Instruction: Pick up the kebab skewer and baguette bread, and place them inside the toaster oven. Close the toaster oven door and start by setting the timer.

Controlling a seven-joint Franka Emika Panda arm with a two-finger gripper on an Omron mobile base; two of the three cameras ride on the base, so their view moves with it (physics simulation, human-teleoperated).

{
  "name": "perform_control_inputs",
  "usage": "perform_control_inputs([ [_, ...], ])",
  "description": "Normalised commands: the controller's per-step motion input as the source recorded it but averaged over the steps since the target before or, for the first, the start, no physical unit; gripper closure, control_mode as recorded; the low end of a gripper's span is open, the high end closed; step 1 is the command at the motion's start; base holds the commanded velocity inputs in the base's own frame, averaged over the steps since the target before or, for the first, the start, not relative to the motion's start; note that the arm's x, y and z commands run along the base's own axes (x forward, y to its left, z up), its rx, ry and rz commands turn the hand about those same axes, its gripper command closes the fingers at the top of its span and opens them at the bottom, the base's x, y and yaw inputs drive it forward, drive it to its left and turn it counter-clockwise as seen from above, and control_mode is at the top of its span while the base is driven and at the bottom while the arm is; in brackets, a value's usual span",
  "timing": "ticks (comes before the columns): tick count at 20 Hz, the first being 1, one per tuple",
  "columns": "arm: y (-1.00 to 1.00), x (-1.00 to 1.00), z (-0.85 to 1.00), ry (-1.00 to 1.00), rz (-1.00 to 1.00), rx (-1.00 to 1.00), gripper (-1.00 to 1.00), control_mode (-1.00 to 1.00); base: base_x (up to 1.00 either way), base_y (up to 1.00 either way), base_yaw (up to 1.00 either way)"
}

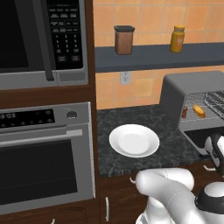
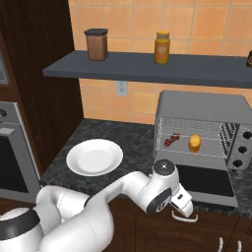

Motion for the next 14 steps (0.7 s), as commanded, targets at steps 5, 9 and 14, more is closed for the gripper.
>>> perform_control_inputs([
  [5, 0.49, -0.06, 0.0, 0.0, 0.08, 0.0, -1.0, -1.0, 0.0, 0.0, 0.0],
  [9, 0.11, 0.02, -0.04, 0.0, 0.14, 0.0, -1.0, -1.0, 0.0, 0.0, 0.0],
  [14, 0.0, -0.01, -0.21, 0.0, 0.18, 0.0, -1.0, -1.0, 0.0, 0.0, 0.0],
])
